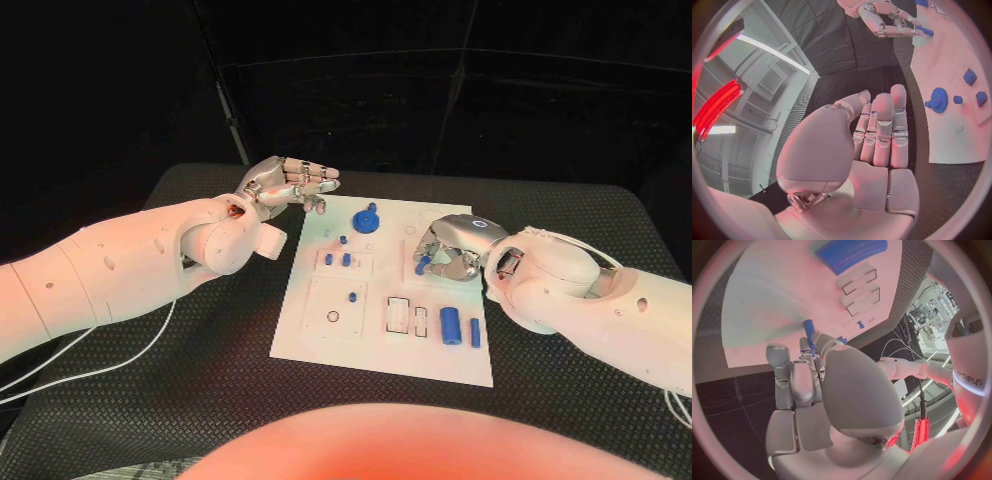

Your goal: Assemble the parts on the task board

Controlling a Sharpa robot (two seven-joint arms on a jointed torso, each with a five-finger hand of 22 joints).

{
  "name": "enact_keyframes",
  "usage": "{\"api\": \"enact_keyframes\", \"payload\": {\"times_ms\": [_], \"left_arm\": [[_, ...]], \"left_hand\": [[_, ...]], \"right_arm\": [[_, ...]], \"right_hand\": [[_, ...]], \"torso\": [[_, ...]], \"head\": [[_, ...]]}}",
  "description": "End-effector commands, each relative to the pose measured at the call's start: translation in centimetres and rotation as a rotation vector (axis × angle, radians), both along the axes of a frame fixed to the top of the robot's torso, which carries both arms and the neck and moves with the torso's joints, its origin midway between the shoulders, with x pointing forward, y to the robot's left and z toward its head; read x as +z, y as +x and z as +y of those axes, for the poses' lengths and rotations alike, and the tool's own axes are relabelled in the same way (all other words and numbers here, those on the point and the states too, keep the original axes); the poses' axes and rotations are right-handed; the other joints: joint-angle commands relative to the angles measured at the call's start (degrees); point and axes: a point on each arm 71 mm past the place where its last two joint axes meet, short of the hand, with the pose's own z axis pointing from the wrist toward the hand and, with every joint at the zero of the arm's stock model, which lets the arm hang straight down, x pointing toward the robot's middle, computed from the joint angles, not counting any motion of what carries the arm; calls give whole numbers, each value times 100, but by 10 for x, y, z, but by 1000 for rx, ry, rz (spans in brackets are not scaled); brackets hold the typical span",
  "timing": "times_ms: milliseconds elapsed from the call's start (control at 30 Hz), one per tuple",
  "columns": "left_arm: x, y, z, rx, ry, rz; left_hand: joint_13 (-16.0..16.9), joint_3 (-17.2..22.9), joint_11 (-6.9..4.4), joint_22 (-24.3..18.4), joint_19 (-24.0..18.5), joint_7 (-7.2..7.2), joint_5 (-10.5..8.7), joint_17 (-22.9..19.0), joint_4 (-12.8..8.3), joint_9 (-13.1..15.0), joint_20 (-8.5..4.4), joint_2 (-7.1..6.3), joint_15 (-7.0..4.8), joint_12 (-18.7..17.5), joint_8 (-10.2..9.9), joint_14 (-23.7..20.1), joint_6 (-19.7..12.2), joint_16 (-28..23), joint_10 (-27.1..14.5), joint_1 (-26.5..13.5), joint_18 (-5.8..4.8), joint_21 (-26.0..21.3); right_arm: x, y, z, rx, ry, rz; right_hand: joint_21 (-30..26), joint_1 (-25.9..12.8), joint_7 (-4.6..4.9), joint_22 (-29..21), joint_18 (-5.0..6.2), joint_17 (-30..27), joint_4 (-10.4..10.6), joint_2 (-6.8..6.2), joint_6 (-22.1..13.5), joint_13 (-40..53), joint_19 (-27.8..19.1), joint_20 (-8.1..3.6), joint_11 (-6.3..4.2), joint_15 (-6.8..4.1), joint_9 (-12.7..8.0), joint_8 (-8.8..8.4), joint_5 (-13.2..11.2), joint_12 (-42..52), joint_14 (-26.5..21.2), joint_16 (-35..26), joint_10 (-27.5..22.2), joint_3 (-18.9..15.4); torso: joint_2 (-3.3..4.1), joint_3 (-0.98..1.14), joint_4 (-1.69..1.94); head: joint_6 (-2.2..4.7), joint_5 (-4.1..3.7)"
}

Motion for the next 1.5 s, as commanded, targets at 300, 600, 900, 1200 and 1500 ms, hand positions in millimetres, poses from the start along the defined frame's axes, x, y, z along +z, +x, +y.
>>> {"api": "enact_keyframes", "payload": {"times_ms": [300, 600, 900, 1200, 1500], "left_arm": [[1, 1, -1, -8, -8, 0], [1, 1, -3, -12, -10, 0], [1, 1, -5, -15, -13, -1], [1, 1, -7, -19, -16, -2], [1, 1, -9, -23, -18, -2]], "left_hand": [[-7, 1, 15, -4, -19, 8, 36, -14, -51, -2, 7, 18, -11, 39, -20, -44, -32, -34, -36, 12, 73, -31], [-7, 1, 15, -4, -19, 8, 36, -14, -51, -2, 7, 18, -11, 39, -20, -44, -32, -34, -36, 12, 73, -31], [-7, 3, 16, -3, -20, 9, 36, -17, -58, -2, 7, 19, -11, 42, -19, -47, -34, -36, -40, 16, 73, -30], [-7, 3, 16, -3, -20, 9, 36, -17, -58, -2, 7, 19, -11, 42, -19, -47, -34, -36, -40, 16, 73, -30], [-7, 3, 16, -3, -20, 9, 36, -17, -58, -2, 7, 19, -11, 42, -19, -47, -34, -36, -40, 16, 73, -30]], "right_arm": [[31, -14, 9, 31, 128, -60], [50, -27, 47, 122, 220, -59], [39, -44, 106, 276, 247, -35], [12, -52, 128, 341, 199, 4], [-3, -51, 135, 367, 159, 28]], "right_hand": [[41, -191, 21, 27, -40, 31, -76, -29, 39, -1, -23, 16, -251, -19, -9, -38, -25, -71, 91, 37, 309, 162], [68, -269, 22, 67, -46, 55, -124, -62, 43, 0, -8, 18, -250, -17, -9, -43, -30, -100, 96, 54, 318, 229], [72, -305, 27, 68, -46, 48, -150, -66, 31, -1, -12, 20, -245, -14, -11, -52, -25, -119, 96, 56, 312, 265], [73, -325, 29, 68, -46, 54, -159, -71, 27, -1, -13, 22, -243, -12, -12, -54, -25, -127, 97, 60, 309, 276], [76, -375, 35, 66, -46, 60, -198, -89, 12, 0, -21, 26, -237, -7, -13, -60, 18, -146, 97, 66, 302, 305]], "torso": [[-2, -2, 5], [14, -2, 7], [15, -7, 9], [16, 0, 5], [8, 4, 1]], "head": [[0, 3], [0, 80], [0, 160], [0, 231], [0, 271]]}}
